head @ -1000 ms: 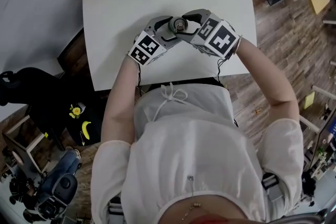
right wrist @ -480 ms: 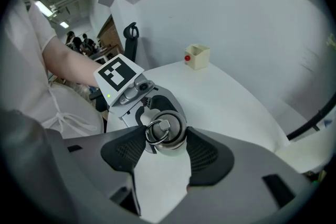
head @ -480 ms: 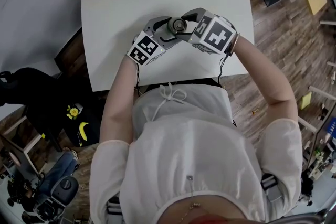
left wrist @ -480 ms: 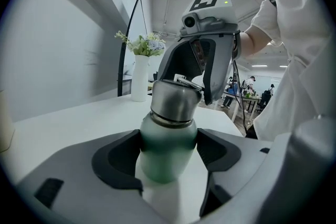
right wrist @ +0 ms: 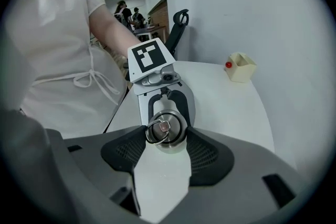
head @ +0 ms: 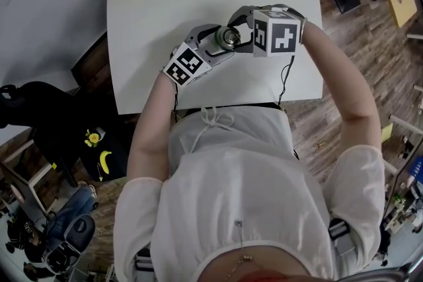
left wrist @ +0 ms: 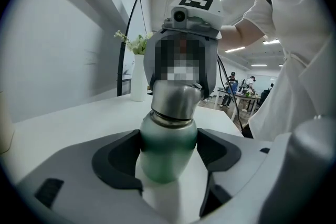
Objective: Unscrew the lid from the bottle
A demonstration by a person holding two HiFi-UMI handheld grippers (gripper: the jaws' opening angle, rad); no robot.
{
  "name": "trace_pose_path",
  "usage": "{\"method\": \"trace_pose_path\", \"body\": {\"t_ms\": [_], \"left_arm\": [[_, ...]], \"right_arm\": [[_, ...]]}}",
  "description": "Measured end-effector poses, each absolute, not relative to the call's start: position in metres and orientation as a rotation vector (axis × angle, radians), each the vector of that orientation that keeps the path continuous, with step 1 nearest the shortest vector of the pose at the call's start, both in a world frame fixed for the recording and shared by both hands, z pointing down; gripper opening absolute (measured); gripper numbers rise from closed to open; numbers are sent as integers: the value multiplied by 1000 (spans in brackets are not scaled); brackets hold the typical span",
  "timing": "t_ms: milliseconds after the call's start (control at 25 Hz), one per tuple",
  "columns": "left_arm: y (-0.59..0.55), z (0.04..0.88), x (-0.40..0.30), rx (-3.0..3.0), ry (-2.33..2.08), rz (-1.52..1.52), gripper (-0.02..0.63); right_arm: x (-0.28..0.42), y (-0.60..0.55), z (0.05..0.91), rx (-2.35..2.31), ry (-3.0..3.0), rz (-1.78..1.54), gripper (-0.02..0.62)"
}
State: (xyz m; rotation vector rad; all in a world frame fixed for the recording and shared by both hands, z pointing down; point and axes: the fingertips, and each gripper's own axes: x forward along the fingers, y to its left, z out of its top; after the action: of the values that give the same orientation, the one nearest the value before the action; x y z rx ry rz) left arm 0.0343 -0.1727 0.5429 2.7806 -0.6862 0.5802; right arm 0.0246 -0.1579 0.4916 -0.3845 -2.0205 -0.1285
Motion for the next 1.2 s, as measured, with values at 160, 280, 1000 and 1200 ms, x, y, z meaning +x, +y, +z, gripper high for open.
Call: {"method": "trace_pose_path", "body": {"t_ms": [160,280,1000,1200], "left_arm": [[-173,543,34,2781,-674,587,353],[-173,543,35,2780,-665,590,353],[-173,539,36,2783,-673,534,353],[-172,542,37,2775,-672,544,353]], "right_arm": [[25,-158,491,-447,-2002,-196,253],[26,-156,491,-451,-2026,-222,255],[22,-165,490,343,-2051,493,253],[27,-168,497,370,-1995,460,241]]}}
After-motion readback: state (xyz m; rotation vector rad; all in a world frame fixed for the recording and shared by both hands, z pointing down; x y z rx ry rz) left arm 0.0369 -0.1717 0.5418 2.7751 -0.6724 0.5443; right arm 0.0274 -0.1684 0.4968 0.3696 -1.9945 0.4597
